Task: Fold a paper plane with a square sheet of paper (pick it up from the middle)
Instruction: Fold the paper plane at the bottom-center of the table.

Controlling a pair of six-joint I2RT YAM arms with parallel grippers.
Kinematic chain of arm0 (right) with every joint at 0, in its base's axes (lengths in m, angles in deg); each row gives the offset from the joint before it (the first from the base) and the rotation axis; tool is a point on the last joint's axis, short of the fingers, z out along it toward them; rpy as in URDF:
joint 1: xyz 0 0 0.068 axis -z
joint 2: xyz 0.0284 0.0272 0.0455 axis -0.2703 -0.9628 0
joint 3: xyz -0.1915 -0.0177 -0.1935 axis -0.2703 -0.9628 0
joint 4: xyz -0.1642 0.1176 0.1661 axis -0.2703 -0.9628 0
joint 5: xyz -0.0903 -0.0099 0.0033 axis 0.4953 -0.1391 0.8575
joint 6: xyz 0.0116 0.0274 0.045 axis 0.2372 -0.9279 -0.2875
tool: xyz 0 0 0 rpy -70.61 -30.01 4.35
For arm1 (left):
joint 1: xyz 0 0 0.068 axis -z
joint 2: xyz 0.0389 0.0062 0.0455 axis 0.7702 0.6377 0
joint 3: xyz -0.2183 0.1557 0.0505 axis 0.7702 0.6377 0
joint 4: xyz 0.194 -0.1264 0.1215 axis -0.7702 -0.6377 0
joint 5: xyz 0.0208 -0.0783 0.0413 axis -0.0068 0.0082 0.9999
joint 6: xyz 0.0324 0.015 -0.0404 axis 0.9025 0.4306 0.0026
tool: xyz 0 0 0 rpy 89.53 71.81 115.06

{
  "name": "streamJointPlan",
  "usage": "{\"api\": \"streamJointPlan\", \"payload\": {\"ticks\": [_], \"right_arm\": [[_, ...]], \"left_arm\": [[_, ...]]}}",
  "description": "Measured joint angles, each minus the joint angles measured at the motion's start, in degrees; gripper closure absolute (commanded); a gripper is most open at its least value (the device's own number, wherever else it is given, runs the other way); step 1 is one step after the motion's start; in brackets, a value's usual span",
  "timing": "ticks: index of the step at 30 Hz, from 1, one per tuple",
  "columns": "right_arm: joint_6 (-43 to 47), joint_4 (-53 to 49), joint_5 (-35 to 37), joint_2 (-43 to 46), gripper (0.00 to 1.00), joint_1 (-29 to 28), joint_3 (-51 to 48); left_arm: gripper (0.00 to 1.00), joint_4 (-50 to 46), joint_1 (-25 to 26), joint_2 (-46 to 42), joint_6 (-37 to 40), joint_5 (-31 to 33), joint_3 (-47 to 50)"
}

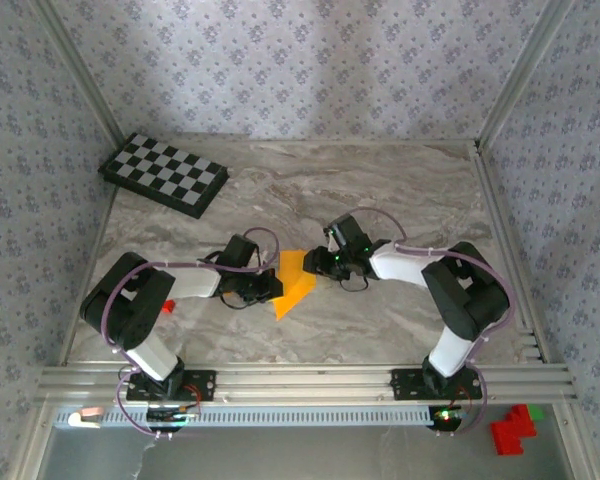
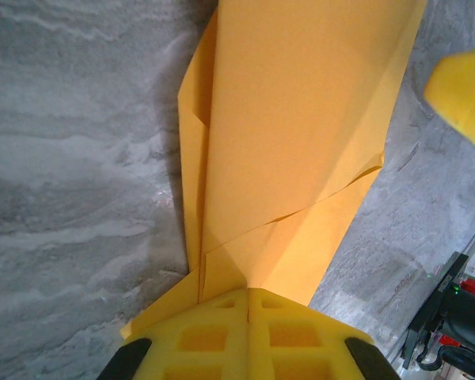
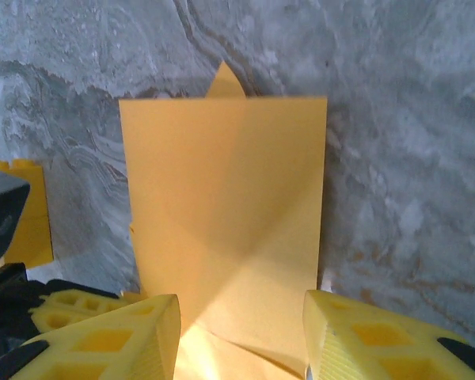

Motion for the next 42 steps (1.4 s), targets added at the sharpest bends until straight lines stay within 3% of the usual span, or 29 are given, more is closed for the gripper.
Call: {"api": "streamJointPlan", "payload": {"ticks": [19, 42], "right_arm": [[2.5, 1.5, -6.0, -4.9, 0.56, 2.6, 3.3], [1.2, 8.3, -10.3, -0.1, 0.62, 1.9, -6.2]], "left_arm": [[0.98, -0.9, 0.0, -0.3, 0.5, 0.0, 0.0], [0.98, -1.0, 0.0, -0.3, 0.9, 0.0, 0.0]]}}
